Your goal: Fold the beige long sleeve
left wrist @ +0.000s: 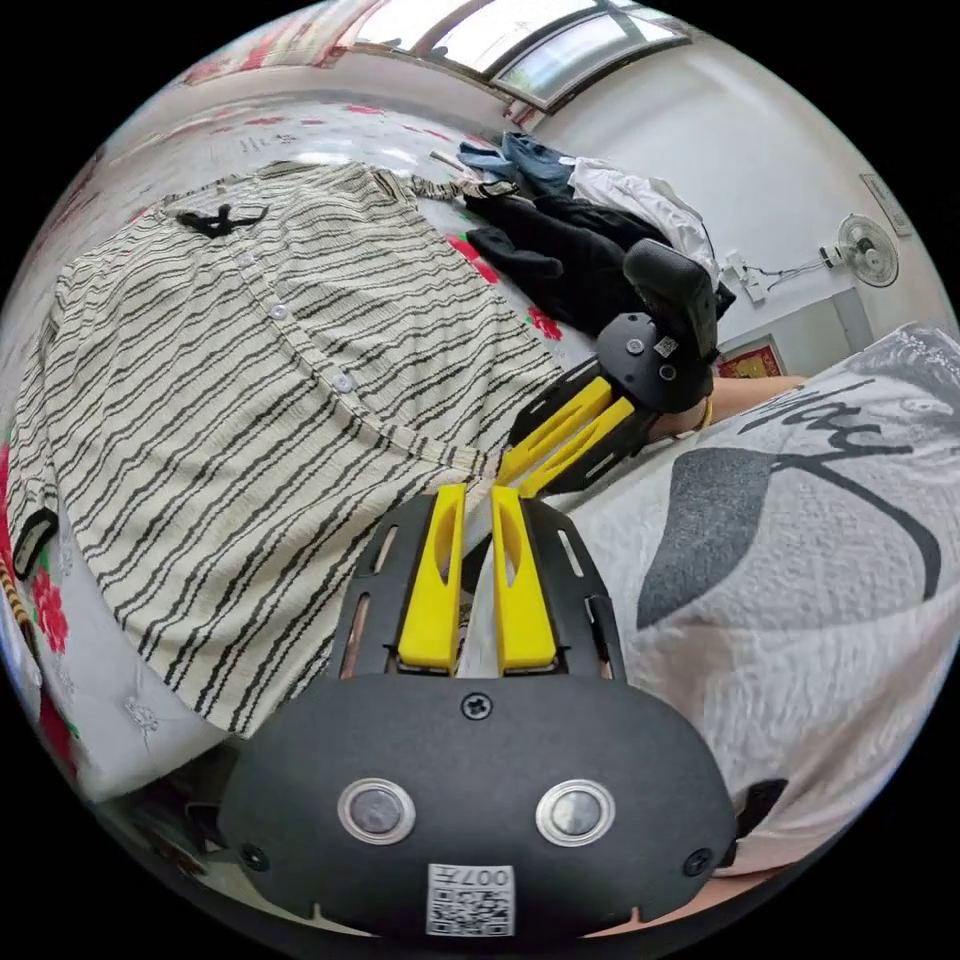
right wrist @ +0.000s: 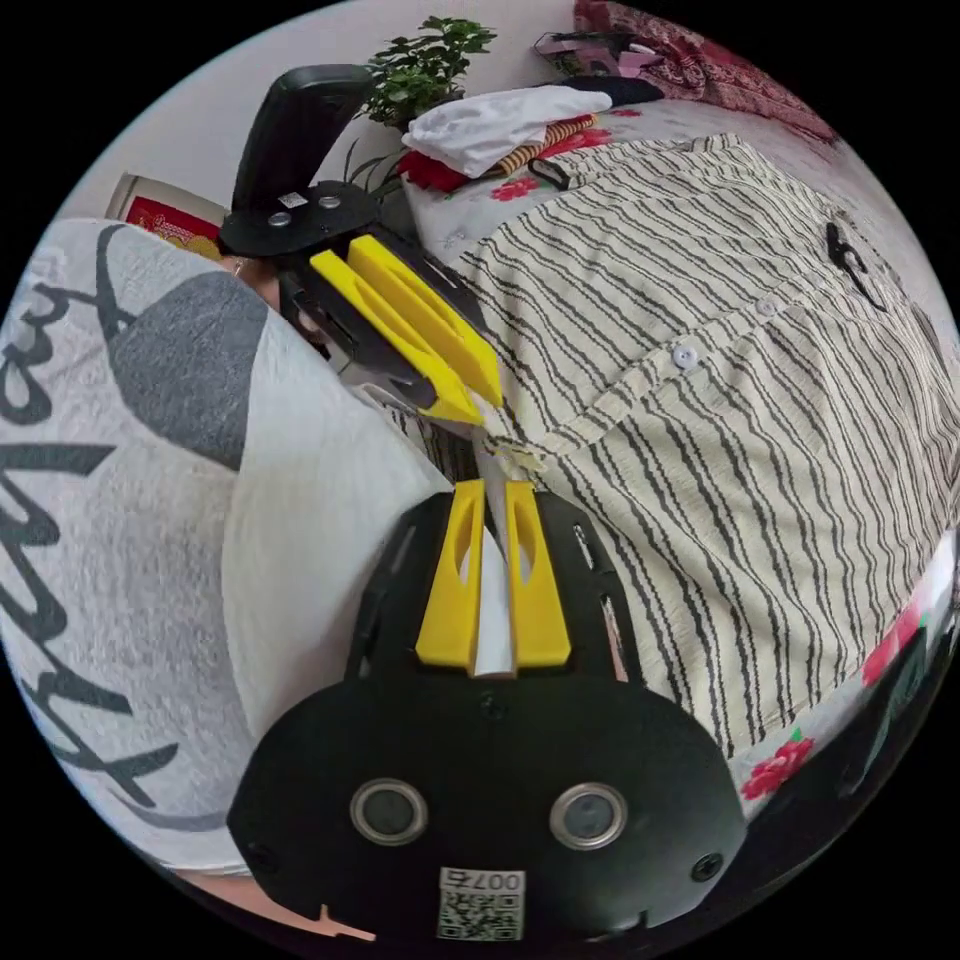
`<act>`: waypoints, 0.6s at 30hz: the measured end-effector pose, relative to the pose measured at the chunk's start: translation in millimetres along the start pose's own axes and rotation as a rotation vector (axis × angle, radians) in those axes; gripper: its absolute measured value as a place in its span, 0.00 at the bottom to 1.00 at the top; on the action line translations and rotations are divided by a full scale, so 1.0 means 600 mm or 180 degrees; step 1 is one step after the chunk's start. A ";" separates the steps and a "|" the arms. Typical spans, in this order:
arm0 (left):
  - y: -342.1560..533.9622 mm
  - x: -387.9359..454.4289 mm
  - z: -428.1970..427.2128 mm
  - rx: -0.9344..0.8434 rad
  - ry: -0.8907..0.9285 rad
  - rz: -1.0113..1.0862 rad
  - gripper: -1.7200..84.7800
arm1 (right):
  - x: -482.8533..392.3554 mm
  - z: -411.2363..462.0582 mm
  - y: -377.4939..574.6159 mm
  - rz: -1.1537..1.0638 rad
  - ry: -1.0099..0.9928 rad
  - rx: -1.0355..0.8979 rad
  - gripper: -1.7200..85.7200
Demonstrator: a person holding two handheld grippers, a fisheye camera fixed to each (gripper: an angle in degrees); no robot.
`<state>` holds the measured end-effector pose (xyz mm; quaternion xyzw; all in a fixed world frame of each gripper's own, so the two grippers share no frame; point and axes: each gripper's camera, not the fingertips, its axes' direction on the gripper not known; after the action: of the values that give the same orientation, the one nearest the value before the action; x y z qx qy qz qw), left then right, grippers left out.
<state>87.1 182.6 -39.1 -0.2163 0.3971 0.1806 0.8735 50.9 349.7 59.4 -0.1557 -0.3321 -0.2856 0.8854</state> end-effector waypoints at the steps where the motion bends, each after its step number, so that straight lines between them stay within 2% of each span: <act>1: 0.007 -0.012 -0.023 0.0102 -0.0161 -0.0121 0.08 | 0.010 -0.009 0.007 0.0084 0.0072 0.0036 0.03; 5: 0.036 -0.083 -0.102 0.0494 -0.0542 -0.0651 0.09 | 0.058 -0.050 0.028 0.0394 0.0076 0.0238 0.03; 10: 0.047 -0.182 -0.151 0.0479 -0.1373 -0.1424 0.13 | 0.064 -0.031 -0.009 0.0461 0.0086 0.0199 0.04; 12: 0.041 -0.216 -0.164 0.0454 -0.1673 -0.1615 0.13 | 0.068 -0.020 -0.036 0.0572 0.0280 0.0173 0.05; 18: 0.004 -0.332 -0.188 0.0389 -0.1898 -0.2196 0.15 | 0.101 0.064 -0.092 0.0741 0.0810 -0.0570 0.06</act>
<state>-106.8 97.6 47.2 -0.2226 0.0430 -0.0902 0.9698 35.4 299.6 132.9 -0.2339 -0.1706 -0.2271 0.9298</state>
